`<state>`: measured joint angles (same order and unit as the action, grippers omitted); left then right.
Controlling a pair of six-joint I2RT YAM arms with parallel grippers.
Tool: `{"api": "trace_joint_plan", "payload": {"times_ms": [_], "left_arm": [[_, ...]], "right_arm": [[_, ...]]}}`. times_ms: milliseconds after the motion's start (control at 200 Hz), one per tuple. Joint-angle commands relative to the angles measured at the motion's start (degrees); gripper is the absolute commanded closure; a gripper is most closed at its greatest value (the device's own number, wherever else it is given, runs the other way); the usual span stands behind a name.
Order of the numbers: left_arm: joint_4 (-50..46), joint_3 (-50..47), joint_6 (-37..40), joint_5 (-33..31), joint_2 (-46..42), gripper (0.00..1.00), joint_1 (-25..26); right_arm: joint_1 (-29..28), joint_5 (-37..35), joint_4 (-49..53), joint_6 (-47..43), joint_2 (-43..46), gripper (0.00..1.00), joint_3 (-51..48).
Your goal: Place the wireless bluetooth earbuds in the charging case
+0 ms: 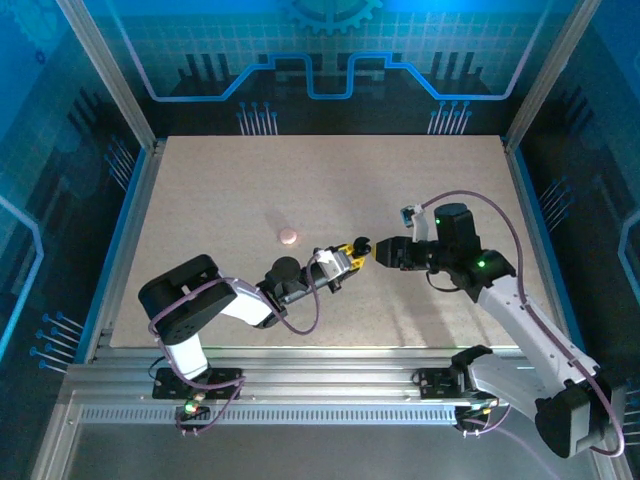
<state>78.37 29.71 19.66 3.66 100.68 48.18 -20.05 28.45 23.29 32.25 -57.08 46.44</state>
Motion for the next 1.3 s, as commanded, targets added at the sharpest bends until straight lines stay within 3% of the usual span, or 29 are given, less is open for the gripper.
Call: {"api": "trace_joint_plan", "payload": {"times_ms": [0,1296], "left_arm": [[1.88,-0.10,0.84,-0.49,-0.94,0.87,0.51],[1.88,2.01,0.38,-0.06,-0.44,0.87,0.69]], "right_arm": [[-0.91,-0.62,-2.45,1.31,-0.88,0.56,1.09],[-4.42,0.29,-10.88,4.92,-6.16,0.65,0.20]]}}
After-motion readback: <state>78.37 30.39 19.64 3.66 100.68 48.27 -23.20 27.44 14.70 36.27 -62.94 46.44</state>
